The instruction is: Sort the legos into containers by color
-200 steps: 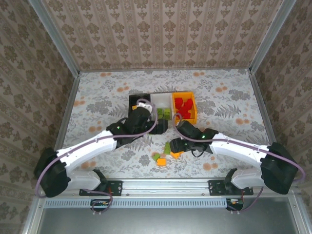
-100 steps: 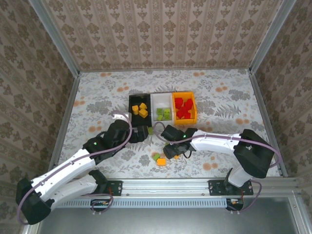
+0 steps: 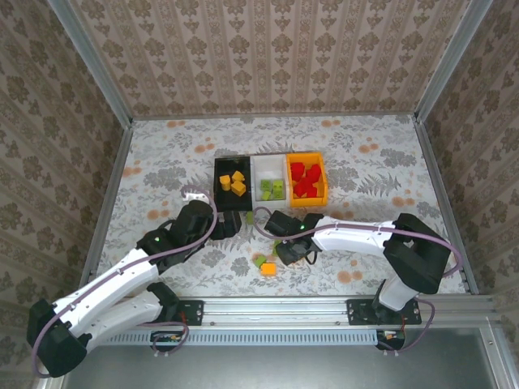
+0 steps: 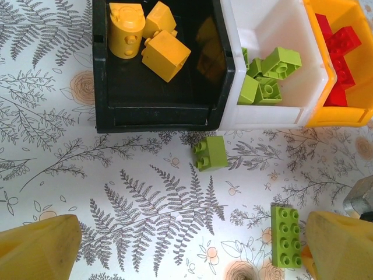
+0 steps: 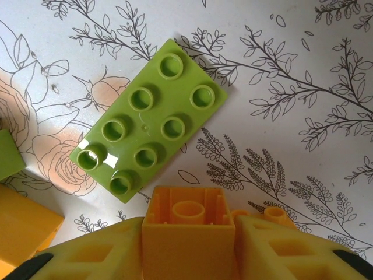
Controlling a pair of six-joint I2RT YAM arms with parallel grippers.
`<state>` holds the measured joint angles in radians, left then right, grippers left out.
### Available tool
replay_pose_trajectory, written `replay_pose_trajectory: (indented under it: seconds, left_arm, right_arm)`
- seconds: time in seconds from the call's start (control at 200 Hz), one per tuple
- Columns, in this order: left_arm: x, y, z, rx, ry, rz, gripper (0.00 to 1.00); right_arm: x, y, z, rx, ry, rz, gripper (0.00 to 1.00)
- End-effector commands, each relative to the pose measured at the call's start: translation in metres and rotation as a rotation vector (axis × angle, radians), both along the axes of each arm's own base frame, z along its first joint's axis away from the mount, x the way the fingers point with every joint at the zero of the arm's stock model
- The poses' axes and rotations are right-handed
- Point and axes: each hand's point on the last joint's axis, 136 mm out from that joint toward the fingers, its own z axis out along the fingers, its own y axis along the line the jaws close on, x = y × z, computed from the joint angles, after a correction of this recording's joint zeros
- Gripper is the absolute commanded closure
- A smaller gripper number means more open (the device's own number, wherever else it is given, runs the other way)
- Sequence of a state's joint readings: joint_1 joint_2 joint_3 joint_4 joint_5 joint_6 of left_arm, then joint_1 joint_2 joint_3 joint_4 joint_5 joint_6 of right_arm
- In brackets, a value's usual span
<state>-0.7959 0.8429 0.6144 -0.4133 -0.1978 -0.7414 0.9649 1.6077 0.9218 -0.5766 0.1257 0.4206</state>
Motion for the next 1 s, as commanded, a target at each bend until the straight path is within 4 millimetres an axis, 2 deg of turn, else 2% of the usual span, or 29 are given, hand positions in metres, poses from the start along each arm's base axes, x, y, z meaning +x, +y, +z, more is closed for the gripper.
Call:
replay_pose_trajectory:
  seconds: [0.0,0.11,0.235,0.365,0.48,0.565,0.66,0.74,0.86,0.995]
  left_arm:
    - [-0.001,0.004,-0.002,0.000,0.014,0.013,0.00]
    - [-0.002,0.005,-0.004,0.000,0.019,0.014,0.00]
    - [-0.002,0.006,-0.003,0.002,0.016,0.011,0.00]
    - [-0.003,0.007,-0.005,0.004,0.020,0.014,0.00]
    - [-0.005,0.008,-0.008,-0.005,0.022,0.017,0.00]
    - [-0.005,0.009,-0.010,-0.006,0.024,0.021,0.00]
    - [-0.007,0.011,-0.013,-0.001,0.031,0.024,0.00]
    - [-0.009,0.017,-0.015,0.010,0.035,0.044,0.00]
    - [-0.014,0.027,-0.015,0.006,0.027,0.067,0.00]
    - [-0.021,0.039,-0.017,0.009,0.029,0.088,0.00]
  right_arm:
    - [-0.004,-0.004,-0.005,-0.044,0.017,0.013,0.58]
    - [0.000,-0.004,0.002,-0.034,-0.012,0.007,0.66]
    - [0.009,0.002,0.025,0.025,-0.077,-0.001,0.70]
    - [0.031,0.007,0.067,0.103,-0.177,-0.039,0.72]
    - [0.065,0.015,0.114,0.217,-0.273,-0.111,0.72]
    - [0.093,0.023,0.138,0.278,-0.322,-0.162,0.72]
    - [0.121,0.029,0.144,0.289,-0.335,-0.206,0.72]
    - [0.141,0.050,0.150,0.329,-0.351,-0.189,0.72]
    - [0.156,0.089,0.153,0.378,-0.333,-0.129,0.72]
    - [0.174,0.122,0.152,0.425,-0.308,-0.109,0.71]
